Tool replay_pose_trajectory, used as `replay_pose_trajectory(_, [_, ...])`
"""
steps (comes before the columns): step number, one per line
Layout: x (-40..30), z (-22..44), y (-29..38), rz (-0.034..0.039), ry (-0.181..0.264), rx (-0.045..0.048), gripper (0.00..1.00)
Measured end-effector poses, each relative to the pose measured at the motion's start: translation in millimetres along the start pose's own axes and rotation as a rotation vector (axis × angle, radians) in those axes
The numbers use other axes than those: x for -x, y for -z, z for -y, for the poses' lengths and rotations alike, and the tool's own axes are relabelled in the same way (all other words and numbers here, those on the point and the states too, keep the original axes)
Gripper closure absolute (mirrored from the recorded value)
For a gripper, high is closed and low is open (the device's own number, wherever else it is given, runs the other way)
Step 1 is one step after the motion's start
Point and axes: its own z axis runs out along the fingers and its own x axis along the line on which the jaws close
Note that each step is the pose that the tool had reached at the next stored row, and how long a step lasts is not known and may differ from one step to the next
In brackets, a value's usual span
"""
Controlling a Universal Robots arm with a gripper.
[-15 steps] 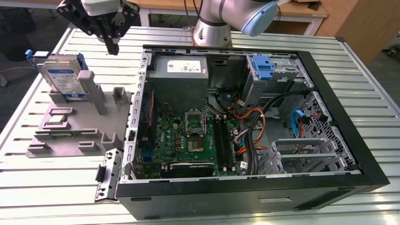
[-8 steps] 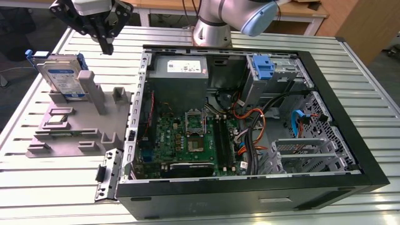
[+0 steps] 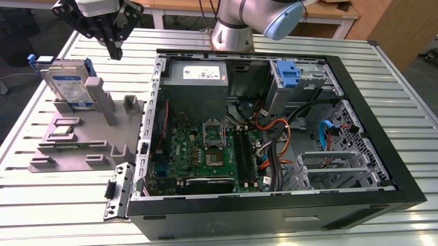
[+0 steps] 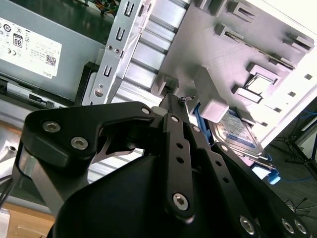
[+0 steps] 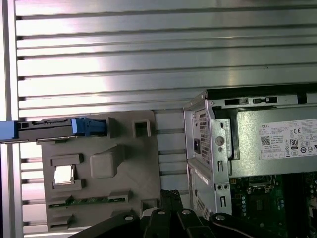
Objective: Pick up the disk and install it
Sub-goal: 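Reach for the disk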
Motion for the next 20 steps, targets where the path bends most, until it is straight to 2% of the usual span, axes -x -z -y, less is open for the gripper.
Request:
replay_pose_trajectory(8, [-2.5,0.2,0.1,0.0,0.0,0.0,0.9])
replay_pose_trajectory(20, [-21.9,1.6,0.7,0.0017,0.0,0.0001,0.9])
